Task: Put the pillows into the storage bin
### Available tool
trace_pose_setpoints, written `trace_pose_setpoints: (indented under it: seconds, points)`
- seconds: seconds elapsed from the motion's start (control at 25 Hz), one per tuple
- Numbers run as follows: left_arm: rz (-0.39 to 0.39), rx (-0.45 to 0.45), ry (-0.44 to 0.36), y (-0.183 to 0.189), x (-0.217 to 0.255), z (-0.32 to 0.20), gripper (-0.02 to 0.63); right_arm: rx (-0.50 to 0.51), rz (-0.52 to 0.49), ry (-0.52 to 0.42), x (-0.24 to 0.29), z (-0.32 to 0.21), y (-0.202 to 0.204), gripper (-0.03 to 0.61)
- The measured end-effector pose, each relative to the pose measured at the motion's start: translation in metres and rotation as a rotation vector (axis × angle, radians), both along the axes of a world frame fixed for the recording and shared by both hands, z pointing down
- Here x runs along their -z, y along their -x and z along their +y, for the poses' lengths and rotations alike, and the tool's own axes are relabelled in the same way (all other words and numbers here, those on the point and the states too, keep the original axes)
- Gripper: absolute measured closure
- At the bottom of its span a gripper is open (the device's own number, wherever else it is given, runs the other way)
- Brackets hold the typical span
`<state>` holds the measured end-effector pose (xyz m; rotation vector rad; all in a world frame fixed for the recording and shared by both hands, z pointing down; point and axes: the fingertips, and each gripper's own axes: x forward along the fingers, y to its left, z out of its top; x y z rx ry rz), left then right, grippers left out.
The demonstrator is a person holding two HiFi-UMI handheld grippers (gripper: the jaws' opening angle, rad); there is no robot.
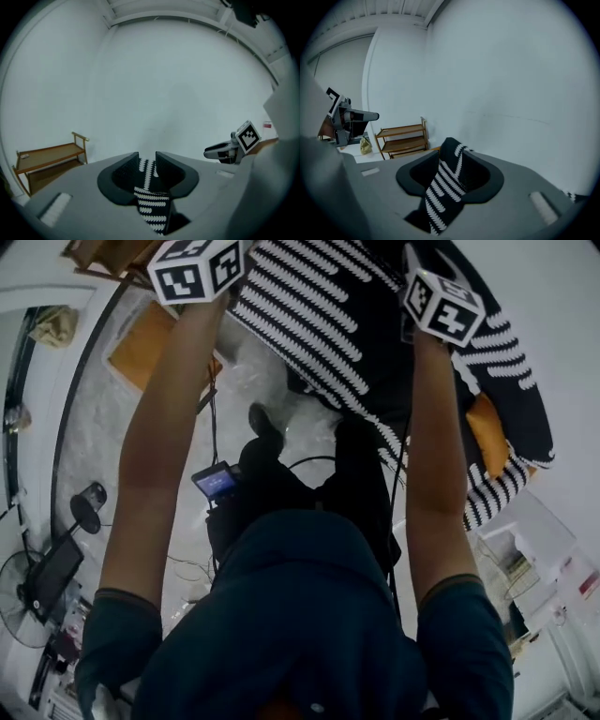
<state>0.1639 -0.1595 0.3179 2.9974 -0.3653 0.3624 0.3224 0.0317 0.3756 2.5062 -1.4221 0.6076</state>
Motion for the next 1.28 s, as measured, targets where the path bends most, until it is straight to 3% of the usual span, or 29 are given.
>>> trace_pose_setpoints:
  seconds: [0.2,0.44,0.68,0.96,1.28]
  points:
    - [-0.024,-0.185,0.001,-0.114,-0.006,0.096,0.505,-0.182,-0.031,-0.004,-0.011,0.122,-0.074,0.443]
    - [-0.066,-0.352,-0.003,-0.224,-0.021,0.217,0.505,-0.363,-0.057,-0.002,-0.025,0.267,-0.147,0.443]
    - [-0.122,-0.581,0.006,-0.321,-0.057,0.373,0.505,-0.611,-0.092,0.004,-0.05,0.446,-0.189,0.442]
    - [-0.229,-0.754,0.034,-0.378,-0.121,0.527,0.505,-0.813,-0.148,0.022,-0.088,0.627,-0.208,0.439]
    - [-0.418,-0.911,0.152,-0.397,-0.242,0.674,0.505,-1.025,-0.303,0.02,-0.174,0.797,-0.199,0.416]
